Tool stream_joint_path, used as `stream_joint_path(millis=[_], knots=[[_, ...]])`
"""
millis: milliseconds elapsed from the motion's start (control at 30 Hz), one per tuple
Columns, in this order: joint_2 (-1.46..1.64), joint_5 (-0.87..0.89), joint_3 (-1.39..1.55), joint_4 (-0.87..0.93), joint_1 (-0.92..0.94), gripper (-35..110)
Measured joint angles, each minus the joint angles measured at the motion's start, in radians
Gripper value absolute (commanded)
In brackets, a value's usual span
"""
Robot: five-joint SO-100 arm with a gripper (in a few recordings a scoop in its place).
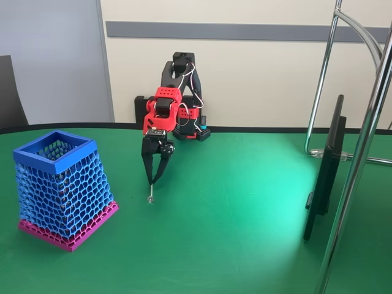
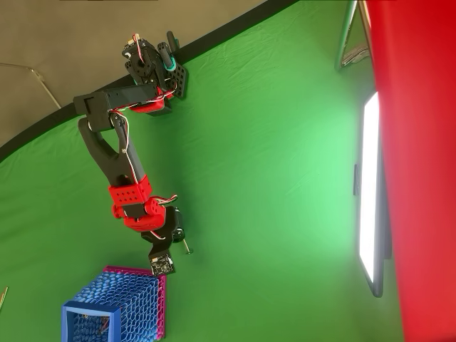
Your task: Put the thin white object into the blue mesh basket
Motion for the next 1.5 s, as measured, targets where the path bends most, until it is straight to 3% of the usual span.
stream_joint_path(millis=[1500], knots=[[-0.284, 0.025, -0.379, 0.158, 0.011, 10]])
